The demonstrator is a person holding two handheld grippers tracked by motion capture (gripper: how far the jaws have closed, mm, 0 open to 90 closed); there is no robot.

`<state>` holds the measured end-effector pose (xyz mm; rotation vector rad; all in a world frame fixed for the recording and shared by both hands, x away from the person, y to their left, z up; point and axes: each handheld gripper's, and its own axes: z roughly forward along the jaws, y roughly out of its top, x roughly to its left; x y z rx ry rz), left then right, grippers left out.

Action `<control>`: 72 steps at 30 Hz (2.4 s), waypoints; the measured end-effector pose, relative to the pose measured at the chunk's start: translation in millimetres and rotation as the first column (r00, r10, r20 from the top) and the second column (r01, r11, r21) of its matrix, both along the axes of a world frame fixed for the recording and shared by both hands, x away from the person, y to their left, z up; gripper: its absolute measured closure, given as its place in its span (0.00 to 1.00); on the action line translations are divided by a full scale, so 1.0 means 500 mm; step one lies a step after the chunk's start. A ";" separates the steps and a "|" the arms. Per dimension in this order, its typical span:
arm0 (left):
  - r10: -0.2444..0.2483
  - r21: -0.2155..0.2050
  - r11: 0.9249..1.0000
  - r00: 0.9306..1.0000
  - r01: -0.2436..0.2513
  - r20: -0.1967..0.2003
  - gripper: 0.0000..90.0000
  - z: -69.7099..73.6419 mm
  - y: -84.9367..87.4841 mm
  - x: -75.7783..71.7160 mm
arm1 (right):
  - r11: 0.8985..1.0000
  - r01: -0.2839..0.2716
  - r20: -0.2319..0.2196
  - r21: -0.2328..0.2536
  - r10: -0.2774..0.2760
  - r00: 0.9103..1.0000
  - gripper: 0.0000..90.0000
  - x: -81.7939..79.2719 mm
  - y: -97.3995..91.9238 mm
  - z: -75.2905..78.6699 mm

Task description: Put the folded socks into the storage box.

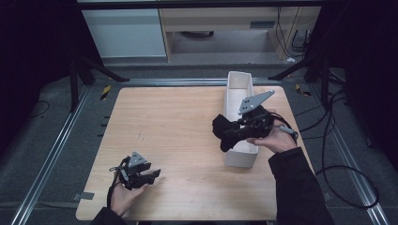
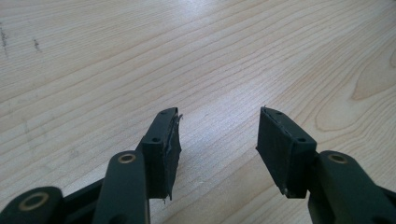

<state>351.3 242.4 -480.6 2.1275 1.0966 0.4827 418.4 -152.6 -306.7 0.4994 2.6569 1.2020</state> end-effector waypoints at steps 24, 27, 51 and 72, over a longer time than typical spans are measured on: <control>-0.007 -0.007 1.000 1.000 0.007 0.005 0.54 0.000 0.000 0.002 | 0.983 -0.102 -0.064 -0.153 0.093 0.994 0.79 0.091 -0.092 -0.038; -0.007 -0.006 1.000 1.000 0.007 0.004 0.54 0.000 0.000 0.001 | 0.978 -0.099 -0.078 -0.183 0.086 0.993 0.79 0.104 -0.098 -0.052; -0.012 0.005 1.000 1.000 0.012 -0.006 0.54 -0.004 -0.001 0.003 | 0.934 -0.199 -0.122 -0.297 0.169 0.978 0.79 0.126 -0.074 -0.150; -0.013 0.007 1.000 1.000 0.013 -0.005 0.54 -0.003 -0.001 0.002 | 0.883 -0.253 -0.213 -0.396 0.180 0.960 0.79 0.133 -0.044 -0.233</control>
